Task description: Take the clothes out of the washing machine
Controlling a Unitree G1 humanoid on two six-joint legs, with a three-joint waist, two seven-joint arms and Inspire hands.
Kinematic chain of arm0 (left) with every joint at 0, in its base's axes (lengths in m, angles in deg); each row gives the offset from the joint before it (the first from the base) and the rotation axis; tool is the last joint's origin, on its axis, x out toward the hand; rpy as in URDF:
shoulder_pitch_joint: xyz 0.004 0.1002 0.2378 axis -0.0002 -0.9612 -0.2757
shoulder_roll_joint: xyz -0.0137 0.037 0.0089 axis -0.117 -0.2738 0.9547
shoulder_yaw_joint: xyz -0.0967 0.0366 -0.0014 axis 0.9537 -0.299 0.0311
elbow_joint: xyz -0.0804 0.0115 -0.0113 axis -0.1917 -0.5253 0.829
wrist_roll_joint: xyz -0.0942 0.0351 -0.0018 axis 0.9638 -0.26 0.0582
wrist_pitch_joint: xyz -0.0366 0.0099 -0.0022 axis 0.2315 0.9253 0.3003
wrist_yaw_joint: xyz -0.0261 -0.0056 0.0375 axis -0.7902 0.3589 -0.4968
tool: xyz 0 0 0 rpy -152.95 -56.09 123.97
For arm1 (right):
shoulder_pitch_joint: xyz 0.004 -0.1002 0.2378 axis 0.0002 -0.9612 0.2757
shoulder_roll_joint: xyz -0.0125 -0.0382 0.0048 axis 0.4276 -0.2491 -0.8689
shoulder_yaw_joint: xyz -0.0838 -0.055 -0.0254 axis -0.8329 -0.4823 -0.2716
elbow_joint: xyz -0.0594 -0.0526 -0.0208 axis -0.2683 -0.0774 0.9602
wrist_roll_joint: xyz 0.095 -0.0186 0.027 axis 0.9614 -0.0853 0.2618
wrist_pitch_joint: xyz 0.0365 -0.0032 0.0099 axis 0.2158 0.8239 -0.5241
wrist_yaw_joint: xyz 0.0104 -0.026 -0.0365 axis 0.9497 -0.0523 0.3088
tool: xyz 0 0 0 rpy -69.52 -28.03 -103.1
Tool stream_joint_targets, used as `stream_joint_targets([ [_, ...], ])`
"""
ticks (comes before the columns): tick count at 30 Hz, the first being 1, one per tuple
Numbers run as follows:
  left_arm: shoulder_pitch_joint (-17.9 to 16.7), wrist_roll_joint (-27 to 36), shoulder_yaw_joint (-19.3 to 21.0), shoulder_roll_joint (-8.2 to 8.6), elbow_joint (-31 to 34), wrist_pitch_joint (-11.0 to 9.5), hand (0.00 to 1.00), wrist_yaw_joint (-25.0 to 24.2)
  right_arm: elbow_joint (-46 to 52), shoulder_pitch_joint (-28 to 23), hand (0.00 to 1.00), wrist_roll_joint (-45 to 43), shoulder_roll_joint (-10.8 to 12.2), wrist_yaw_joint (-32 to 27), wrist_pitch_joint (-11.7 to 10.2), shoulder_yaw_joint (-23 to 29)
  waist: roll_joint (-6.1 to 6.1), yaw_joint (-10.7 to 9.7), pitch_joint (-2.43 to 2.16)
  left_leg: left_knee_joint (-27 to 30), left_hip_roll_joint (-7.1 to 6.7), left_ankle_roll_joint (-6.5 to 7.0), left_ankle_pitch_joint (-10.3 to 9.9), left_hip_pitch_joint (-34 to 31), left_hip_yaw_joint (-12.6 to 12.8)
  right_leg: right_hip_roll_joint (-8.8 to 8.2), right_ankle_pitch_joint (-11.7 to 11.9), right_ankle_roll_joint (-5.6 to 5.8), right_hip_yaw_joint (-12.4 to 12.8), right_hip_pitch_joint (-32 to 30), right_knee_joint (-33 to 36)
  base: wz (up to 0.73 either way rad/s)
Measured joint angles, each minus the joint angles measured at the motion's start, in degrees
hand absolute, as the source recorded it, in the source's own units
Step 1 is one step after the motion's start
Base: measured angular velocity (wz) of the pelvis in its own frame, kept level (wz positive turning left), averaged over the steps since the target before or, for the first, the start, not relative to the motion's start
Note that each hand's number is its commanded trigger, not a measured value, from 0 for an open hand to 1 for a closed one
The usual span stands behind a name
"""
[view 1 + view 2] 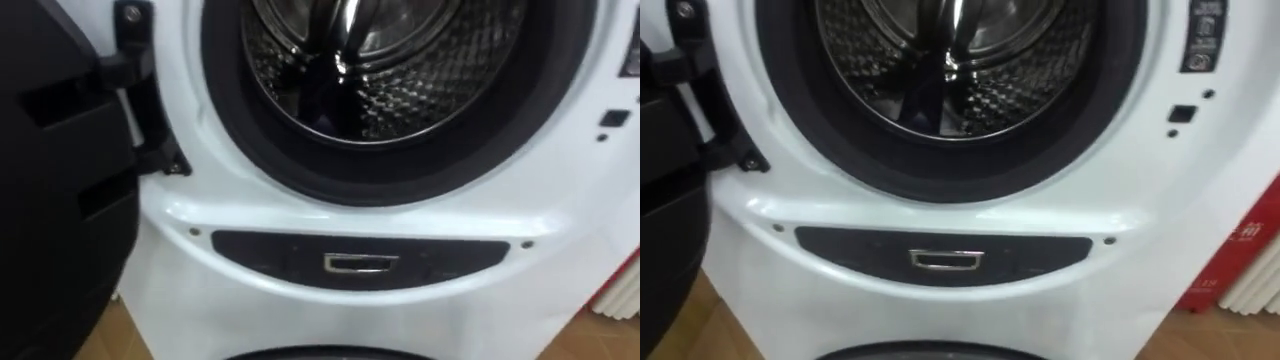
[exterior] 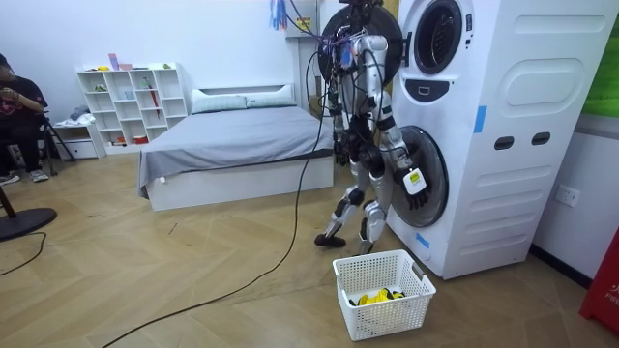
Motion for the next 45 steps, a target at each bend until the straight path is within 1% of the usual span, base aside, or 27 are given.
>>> stream_joint_targets([
  [2, 0.6, 0.2, 0.0, -0.08, 0.1, 0.1, 0.0, 0.1, 0.6, 0.1, 0.0, -1.0, -0.2, -0.4, 0.0, 0.2, 0.54, -0.4, -0.06, 8.6, 0.94, -0.32, 1.1, -0.6, -1.5, 0.14, -1.0, -0.89, -0.3, -1.1, 2.3, -0.07],
  [6, 3.6, 1.5, -0.1, -0.16, 1.8, 0.8, 0.0, 0.0, 0.5, 1.3, 0.0, -3.2, -0.3, -0.9, -0.9, 2.0, 1.3, -2.7, -0.24, 7.1, 0.97, -1.72, 0.4, 5.3, -4.6, 0.08, -0.4, -1.24, -1.9, -5.9, 4.9, 0.18],
  [8, 6.6, 3.5, -0.6, -0.23, 4.6, 1.0, 0.0, 0.0, 0.4, 2.2, 0.0, -3.4, -0.7, -1.2, -2.0, 2.1, 2.04, -2.9, -0.18, -1.5, 0.83, -3.82, -1.1, 10.7, -6.1, 0.08, 0.7, -1.33, -3.1, -10.6, 6.6, 0.26],
  [10, 9.5, 4.7, -0.9, -0.17, 6.5, 0.7, 0.0, 0.0, 0.1, 3.6, 0.0, -3.1, -0.8, -1.3, -2.5, 2.2, 2.45, -3.3, 0.32, -10.2, 0.63, -3.63, -2.6, 14.5, -6.5, 0.06, 1.9, -0.24, -3.2, -13.8, 7.1, 0.2],
  [12, 11.2, 5.6, -1.5, -0.19, 6.9, 0.1, 0.0, 0.3, -0.2, 5.3, 0.0, -3.2, -0.8, -1.4, -2.6, 2.2, 2.58, -3.2, 0.36, -19.4, 0.6, -3.02, -5.9, 17.9, -6.4, 0.01, 4.3, 0.2, -3.4, -16.7, 6.9, -0.05],
  [13, 11.6, 5.6, -2.2, -0.15, 6.9, -0.1, 0.0, 0.4, -0.2, 5.9, 0.0, -3.1, -0.8, -1.6, -2.9, 2.1, 2.57, -3.3, 0.36, -23.9, 0.19, -2.75, -8.7, 19.0, -5.9, -0.43, 6.1, 0.59, -3.3, -18.3, 6.5, -0.08],
  [14, 12.0, 5.6, -3.6, -0.02, 6.7, 0.0, 0.0, 0.4, 0.0, 6.5, 0.0, -3.1, -0.8, -1.9, -3.1, 2.1, 2.42, -3.6, 0.3, -27.1, -0.83, -1.2, -10.7, 18.9, -5.3, -1.19, 8.9, 1.18, -3.2, -19.1, 4.6, 0.0],
  [15, 12.1, 5.6, -4.2, 0.02, 6.6, 0.0, 0.0, 0.4, -0.1, 6.9, 0.0, -3.1, -0.8, -2.0, -3.1, 2.0, 2.2, -4.0, 0.26, -28.5, -1.64, -0.46, -11.1, 18.8, -5.1, -1.58, 10.7, 1.66, -2.8, -19.0, 3.1, 0.0],
  [16, 12.0, 5.7, -5.0, 0.05, 6.3, -0.2, 0.0, 0.4, -0.1, 6.9, 0.0, -3.1, -0.5, -1.9, -2.9, 1.8, 1.41, -4.1, -0.11, -31.3, -3.62, 0.94, -11.0, 18.4, -4.4, -2.27, 15.6, 2.85, -1.2, -18.2, -2.4, -0.22],
  [17, 11.5, 6.8, -5.0, 0.17, 5.3, -0.4, 0.0, 0.4, 0.2, 7.4, 0.0, -3.3, -0.5, -1.9, -2.8, 1.4, 0.66, -4.1, -0.36, -32.2, -6.14, 2.84, -10.3, 17.2, -3.4, -2.88, 21.9, 7.53, 1.3, -15.7, -10.5, -0.33],
  [18, 11.2, 7.5, -5.0, 0.13, 5.0, -0.4, 0.0, 0.5, 0.5, 7.4, 0.0, -3.6, -0.5, -1.9, -2.8, 1.3, 0.24, -4.3, -0.26, -32.0, -7.27, 3.77, -10.0, 16.4, -2.3, -3.19, 23.8, 10.33, 2.5, -14.4, -14.1, -0.36],
  [19, 10.6, 9.0, -4.7, 0.04, 4.5, -0.3, 0.0, 0.6, 0.8, 7.8, 0.0, -3.9, -0.5, -2.0, -2.8, 1.3, 0.03, -4.3, 0.78, -29.6, -7.54, 4.7, -10.1, 14.5, 2.1, -4.56, 21.1, 7.82, 2.4, -15.0, -10.6, -0.18],
  [20, 9.6, 10.1, -4.8, 0.29, 4.1, 0.0, 0.0, 0.6, 0.6, 6.9, 0.0, -3.6, -0.7, -2.1, -2.1, 1.4, -0.41, -4.4, 0.55, -27.9, -7.19, 5.94, -10.4, 13.3, 4.3, -5.8, 15.3, 3.73, -0.3, -16.3, 3.3, -0.12],
  [21, 9.3, 10.1, -4.9, 0.37, 3.9, -0.1, 0.0, 0.7, 0.4, 6.5, 0.0, -3.5, -0.9, -2.1, -1.6, 1.5, 0.0, -4.2, 0.33, -27.9, -6.85, 6.62, -10.0, 12.9, 5.8, -6.26, 11.3, 3.59, -0.7, -16.3, 8.4, 0.25],
  [22, 9.4, 10.2, -5.4, 0.34, 2.9, -0.2, 0.0, 0.7, 0.2, 5.9, 0.0, -3.6, -1.2, -2.1, -1.2, 1.6, 0.16, -4.5, 0.32, -28.3, -5.24, 5.68, -8.6, 12.6, 9.6, -7.85, 3.8, 5.4, -0.9, -15.0, 18.6, 0.67],
  [23, 9.6, 10.1, -6.2, 0.38, 2.2, -0.5, 0.0, 0.7, -0.1, 4.7, 0.0, -3.6, -1.6, -2.0, -1.2, 1.9, -0.1, -4.5, 0.09, -29.8, -4.53, 4.4, -6.5, 12.9, 12.0, -10.03, -2.1, 6.53, -0.2, -11.4, 26.2, 0.88],
  [24, 9.4, 10.0, -6.3, 0.46, 2.2, -0.6, 0.0, 0.7, -0.4, 4.4, 0.0, -3.6, -1.8, -2.0, -1.2, 2.0, -0.32, -4.3, 0.0, -30.6, -4.49, 4.08, -5.4, 13.1, 13.1, -11.01, -4.4, 7.3, 0.3, -9.2, 28.0, 0.83],
  [25, 8.6, 10.0, -6.0, 0.39, 2.2, -0.5, 0.0, 0.7, -1.0, 4.2, 0.0, -3.5, -1.9, -2.0, -1.3, 2.1, -1.36, -3.8, -0.48, -32.1, -5.22, 3.14, -3.2, 13.2, 15.3, -12.7, -8.4, 8.51, 1.6, -4.3, 28.8, 0.38],
  [26, 8.1, 9.9, -5.3, 0.27, 2.2, 0.0, 0.0, 0.7, -1.5, 4.5, 0.0, -3.2, -1.8, -2.0, -1.9, 2.0, -2.55, -2.4, -0.79, -31.5, -6.2, 2.93, -2.6, 12.7, 16.9, -14.95, -11.6, 8.76, 1.6, -0.8, 25.9, 0.06],
  [27, 7.8, 9.8, -4.5, 0.35, 2.2, 0.1, 0.0, 0.7, -1.7, 4.9, 0.0, -3.1, -1.7, -2.1, -2.0, 2.0, -2.69, -1.3, -0.6, -31.0, -6.7, 2.71, -2.4, 12.4, 17.0, -15.26, -12.6, 9.05, 1.1, -0.2, 23.4, -0.47],
  [29, 6.5, 9.9, -0.6, 0.15, 2.2, -0.1, 0.0, 0.7, -1.1, 6.3, 0.0, -3.3, -0.6, -1.9, -2.1, 0.5, -2.65, 1.8, -0.77, -31.0, -8.41, 3.47, -1.2, 9.9, 11.7, -13.15, -12.8, 8.9, 0.5, 0.9, 14.0, -0.84],
  [30, 6.5, 9.9, 0.5, -0.04, 2.2, -0.1, 0.0, 0.8, -0.5, 6.5, 0.0, -3.6, -0.2, -1.8, -2.1, -0.3, -2.99, 2.0, -0.75, -30.9, -8.33, 3.61, -1.0, 9.0, 10.9, -12.67, -12.4, 7.95, 0.2, 1.1, 11.5, -0.59],
  [31, 6.7, 10.0, 1.8, -0.12, 2.1, -0.4, 0.0, 1.2, 0.3, 6.5, 0.0, -3.9, 0.1, -1.0, -2.1, -0.8, -3.12, 1.7, -0.63, -31.2, -7.79, 3.79, -0.3, 7.8, 8.8, -11.57, -10.4, 7.58, -0.4, 1.6, 8.4, -0.2],
  [32, 6.8, 10.1, 2.0, -0.29, 2.0, -1.3, 0.0, 1.8, 0.4, 6.4, 0.0, -3.7, 0.2, -0.3, -2.1, -0.9, -3.11, 1.6, -0.75, -31.9, -7.14, 3.82, 0.6, 7.8, 8.3, -10.35, -8.4, 7.67, -0.3, 2.7, 5.3, -0.09],
  [34, 6.7, 10.1, 2.1, -0.62, 2.0, -2.8, 0.0, 2.2, 0.6, 6.1, 0.0, -3.7, 0.2, 0.2, -2.1, -0.7, -3.93, 1.8, -0.42, -32.6, -5.92, 3.82, 1.2, 7.9, 8.6, -9.27, -6.3, 7.59, -0.2, 3.8, 2.1, -0.11],
  [38, 6.6, 10.0, 1.7, -0.14, 2.0, -3.2, 0.0, 2.3, 0.4, 6.0, 0.0, -3.0, 0.1, 0.3, -3.0, -0.4, -4.36, 1.6, -0.35, -31.2, -4.35, 3.79, 1.3, 6.7, 8.4, -7.89, -2.8, 7.23, -1.1, 5.5, -2.8, -0.03],
  [45, 5.2, 10.0, 1.8, -0.08, 2.1, -3.6, 0.0, 2.9, 1.3, 3.1, 0.0, -3.7, 0.1, 0.4, -3.0, -0.1, -2.28, 0.2, -0.2, -30.0, -4.29, 3.3, 0.8, 5.7, 5.8, -7.46, -3.0, 6.84, -3.5, 6.8, -4.3, 0.19],
])
